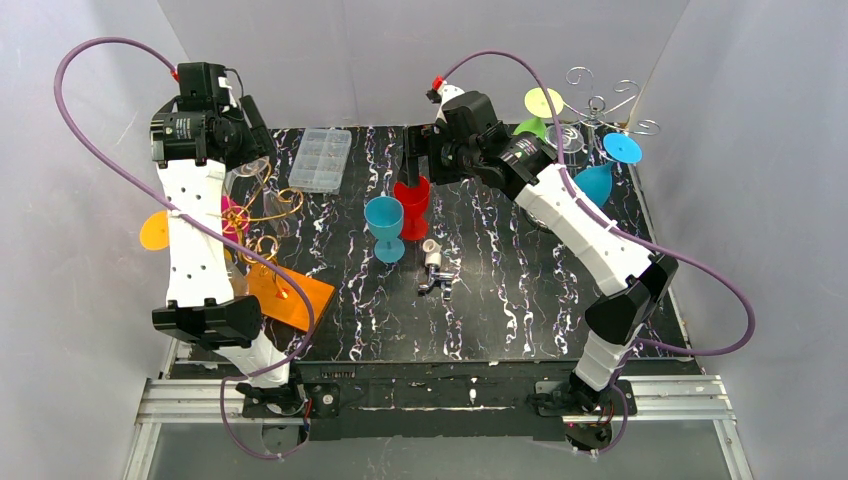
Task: Take the wine glass off the wine glass rack
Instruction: Pick up the wine glass from the wine rack.
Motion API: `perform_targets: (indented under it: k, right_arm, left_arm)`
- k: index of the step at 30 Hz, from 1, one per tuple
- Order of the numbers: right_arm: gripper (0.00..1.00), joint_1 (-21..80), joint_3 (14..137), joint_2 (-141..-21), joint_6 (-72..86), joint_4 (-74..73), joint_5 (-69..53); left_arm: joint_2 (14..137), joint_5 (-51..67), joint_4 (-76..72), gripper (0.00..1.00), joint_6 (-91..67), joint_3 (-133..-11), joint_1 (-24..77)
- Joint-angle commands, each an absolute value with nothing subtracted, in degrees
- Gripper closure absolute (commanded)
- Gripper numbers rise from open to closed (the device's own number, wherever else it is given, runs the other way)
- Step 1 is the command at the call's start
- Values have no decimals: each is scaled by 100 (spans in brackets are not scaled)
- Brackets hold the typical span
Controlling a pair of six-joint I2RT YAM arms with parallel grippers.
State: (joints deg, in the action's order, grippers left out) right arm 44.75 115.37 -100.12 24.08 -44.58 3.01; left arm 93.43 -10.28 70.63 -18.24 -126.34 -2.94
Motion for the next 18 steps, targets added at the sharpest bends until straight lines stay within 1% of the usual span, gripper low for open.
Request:
perform_targets:
  k: [1,4,5,6,8,9,12,18]
  right_arm:
    - [2,4488,11540,-9888,2369,-4157,334]
    - [2,4487,11557,-9896,2373,-4150,334]
    - [2,4490,11573,-9905,2373,-4149,334]
    - [2,4486,11596,-9914,2381,-4160,334]
    - [2,4486,11634,-9936,2387,-4166,342]
    - [2,4489,11656,-9949,2390,-4181,334]
    - [2,4489,11687,-9967,2391,-4201,334]
    - [2,4491,11742,-9991,2397,-4236,325]
  left_arm:
    - [9202,-962,7238,46,-1807,-12624,-339]
    - [9197,-890,7242,52,-1784,-12701,-334]
    - [9167,-854,7243,57,-1762,-12724,-335]
    - [9146,-846,7238,59,-1748,-12742,-334]
    - [9115,-800,7245,60,-1706,-12775,-338]
    - [9093,-792,7241,58,-1697,-12735,-335]
    - [9060,-893,7275,34,-1723,-12523,-334]
    - [9059,-958,7297,23,-1740,-12398,-334]
